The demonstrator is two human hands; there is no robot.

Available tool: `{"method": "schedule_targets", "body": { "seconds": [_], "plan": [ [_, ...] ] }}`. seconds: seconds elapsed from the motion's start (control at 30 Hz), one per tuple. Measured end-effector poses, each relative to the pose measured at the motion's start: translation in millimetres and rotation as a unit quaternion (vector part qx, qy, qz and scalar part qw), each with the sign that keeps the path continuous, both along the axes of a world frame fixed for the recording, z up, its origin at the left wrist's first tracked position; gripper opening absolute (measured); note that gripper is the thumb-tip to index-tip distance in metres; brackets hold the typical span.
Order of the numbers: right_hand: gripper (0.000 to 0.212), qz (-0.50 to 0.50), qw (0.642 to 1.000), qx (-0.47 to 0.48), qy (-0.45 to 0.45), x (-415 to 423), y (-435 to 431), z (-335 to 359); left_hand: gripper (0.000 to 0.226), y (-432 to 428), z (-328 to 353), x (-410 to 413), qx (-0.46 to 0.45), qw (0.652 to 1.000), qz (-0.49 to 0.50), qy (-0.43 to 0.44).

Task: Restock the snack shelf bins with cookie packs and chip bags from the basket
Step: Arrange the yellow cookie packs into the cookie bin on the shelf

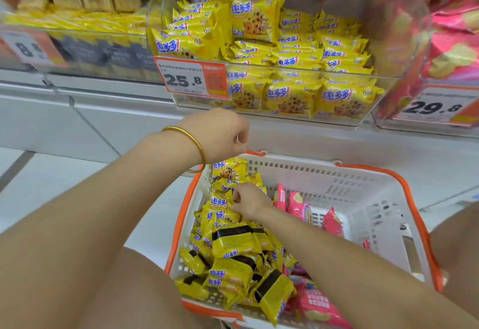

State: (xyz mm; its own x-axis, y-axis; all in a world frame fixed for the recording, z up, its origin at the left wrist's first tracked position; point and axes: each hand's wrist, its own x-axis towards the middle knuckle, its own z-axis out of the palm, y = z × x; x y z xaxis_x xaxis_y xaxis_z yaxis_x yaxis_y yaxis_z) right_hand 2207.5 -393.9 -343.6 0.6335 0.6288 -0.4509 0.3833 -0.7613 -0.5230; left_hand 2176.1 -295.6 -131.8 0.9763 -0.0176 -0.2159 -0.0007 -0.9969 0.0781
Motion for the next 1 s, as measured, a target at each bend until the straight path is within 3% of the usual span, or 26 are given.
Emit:
{"method": "schedule_targets", "body": {
  "seconds": [0.2,0.43,0.57,0.67,0.73,0.8,0.87,0.93,1.0],
  "plan": [
    [0.020,-0.054,0.996,0.020,0.071,0,1,-10,0.024,-8,1,6,-0.004,1.000,-0.012,0.025],
    [0.017,-0.063,0.976,0.207,0.022,10,-34,56,0.029,-9,0,2,0.008,0.999,-0.032,0.013],
    [0.015,-0.093,0.941,0.300,0.128,20,-66,119,0.045,-9,-2,1,0.012,0.998,-0.062,0.021],
    [0.008,-0.124,0.906,0.350,0.200,25,-81,167,0.034,-9,8,5,-0.058,0.997,-0.047,-0.025],
    [0.025,-0.091,0.929,0.329,0.143,30,-84,196,0.026,-8,20,8,-0.107,0.988,-0.052,-0.096],
    [0.033,-0.061,0.950,0.304,0.031,40,-84,228,0.026,-10,35,9,-0.162,0.965,-0.049,-0.202],
    [0.034,-0.067,0.943,0.316,-0.076,55,-79,261,0.035,-11,44,10,-0.179,0.925,-0.032,-0.335],
    [0.036,-0.088,0.919,0.350,-0.159,75,-67,284,0.047,-8,44,15,-0.113,0.900,-0.003,-0.421],
    [0.036,-0.118,0.900,0.344,-0.240,100,-47,290,0.059,-3,36,20,-0.021,0.909,0.040,-0.415]
  ]
}}
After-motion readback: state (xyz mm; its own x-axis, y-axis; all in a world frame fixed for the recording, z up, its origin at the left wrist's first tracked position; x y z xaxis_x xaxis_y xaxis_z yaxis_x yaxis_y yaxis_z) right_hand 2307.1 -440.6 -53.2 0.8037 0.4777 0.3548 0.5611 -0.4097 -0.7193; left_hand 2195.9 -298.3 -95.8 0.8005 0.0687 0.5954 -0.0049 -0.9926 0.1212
